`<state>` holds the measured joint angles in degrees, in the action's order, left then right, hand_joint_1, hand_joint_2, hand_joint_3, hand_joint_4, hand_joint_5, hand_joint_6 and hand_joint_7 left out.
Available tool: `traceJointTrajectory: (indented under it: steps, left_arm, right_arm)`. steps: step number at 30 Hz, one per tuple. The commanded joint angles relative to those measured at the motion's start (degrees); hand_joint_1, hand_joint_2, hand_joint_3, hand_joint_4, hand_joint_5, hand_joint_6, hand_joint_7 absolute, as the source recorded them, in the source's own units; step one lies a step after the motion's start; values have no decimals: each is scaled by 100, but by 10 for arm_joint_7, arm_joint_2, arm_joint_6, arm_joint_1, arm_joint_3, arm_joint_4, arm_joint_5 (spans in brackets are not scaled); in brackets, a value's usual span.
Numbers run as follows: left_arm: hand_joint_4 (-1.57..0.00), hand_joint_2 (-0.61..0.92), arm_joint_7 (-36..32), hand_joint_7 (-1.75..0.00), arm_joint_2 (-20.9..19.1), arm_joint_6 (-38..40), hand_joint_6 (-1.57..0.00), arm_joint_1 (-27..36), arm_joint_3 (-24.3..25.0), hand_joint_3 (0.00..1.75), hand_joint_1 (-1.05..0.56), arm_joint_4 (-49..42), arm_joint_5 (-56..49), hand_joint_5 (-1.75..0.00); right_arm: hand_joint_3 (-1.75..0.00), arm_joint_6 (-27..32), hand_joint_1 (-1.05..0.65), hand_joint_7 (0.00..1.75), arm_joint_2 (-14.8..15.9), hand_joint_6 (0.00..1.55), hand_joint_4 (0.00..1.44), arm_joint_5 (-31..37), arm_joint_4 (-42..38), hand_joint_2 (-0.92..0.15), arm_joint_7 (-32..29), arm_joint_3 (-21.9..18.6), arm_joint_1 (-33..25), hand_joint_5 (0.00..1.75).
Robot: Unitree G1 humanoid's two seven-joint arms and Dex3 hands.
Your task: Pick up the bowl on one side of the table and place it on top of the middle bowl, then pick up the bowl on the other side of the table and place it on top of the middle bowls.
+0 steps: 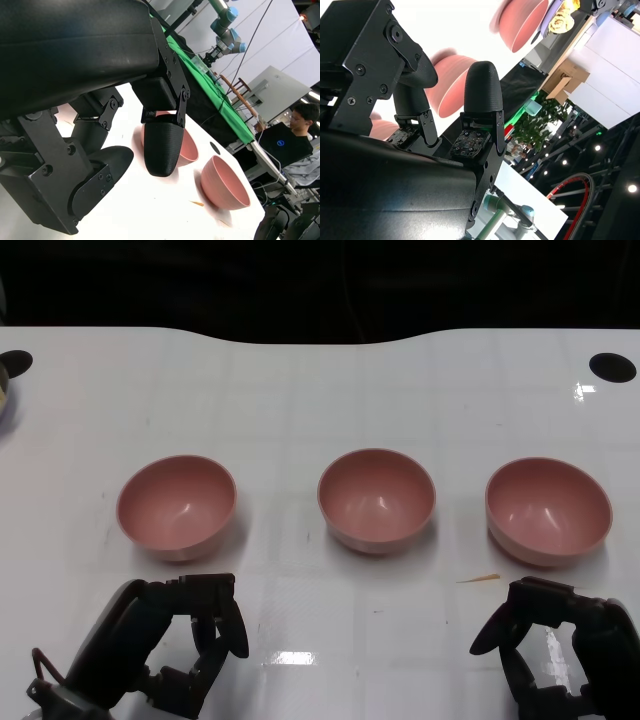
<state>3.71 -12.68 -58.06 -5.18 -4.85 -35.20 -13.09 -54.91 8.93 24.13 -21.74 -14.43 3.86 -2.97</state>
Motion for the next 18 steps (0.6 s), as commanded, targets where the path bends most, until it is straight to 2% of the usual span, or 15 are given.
traceJointTrajectory:
  steps: [1, 5, 8, 10, 11, 13, 18]
  left_arm:
    - [-93, 20, -6, -133, -6, -6, -92, -3, 5, 156, -1, -4, 6, -161]
    - [-90, 22, -8, -122, -2, -14, -91, -9, 10, 152, 0, -17, 14, -143]
    - [-82, 26, -10, -96, 3, -2, -87, -10, 17, 137, -1, -17, 24, -129]
    - [-77, 32, -6, -85, 6, 10, -84, -9, 21, 123, -2, -12, 38, -127]
    - [-74, 40, -4, -79, 7, 18, -81, -7, 23, 107, -5, -7, 43, -126]
    - [-66, 68, -10, -58, 7, 39, -76, -3, 28, 52, -12, 8, 38, -119]
    - [-59, 80, -21, -24, -12, 116, -71, 11, 38, 21, -21, 76, -4, -86]
  right_arm:
    - [-162, -2, 18, 115, 7, 94, 90, 0, 0, -8, -5, -4, 0, 148]
    - [-161, -4, 18, 115, 6, 94, 91, 3, -3, -8, -7, -4, 3, 148]
    - [-161, -6, 18, 115, 5, 95, 91, 1, -6, -9, -7, -3, 4, 149]
    - [-161, -4, 18, 115, 5, 95, 90, 0, -5, -9, -6, -3, 4, 149]
    - [-161, -4, 18, 115, 5, 94, 90, 0, -6, -9, -6, -3, 5, 149]
    - [-162, -5, 19, 115, 4, 95, 90, 2, -6, -8, -7, -3, 7, 149]
    - [-162, -4, 19, 116, 2, 95, 91, 2, -6, -9, -8, -2, 10, 149]
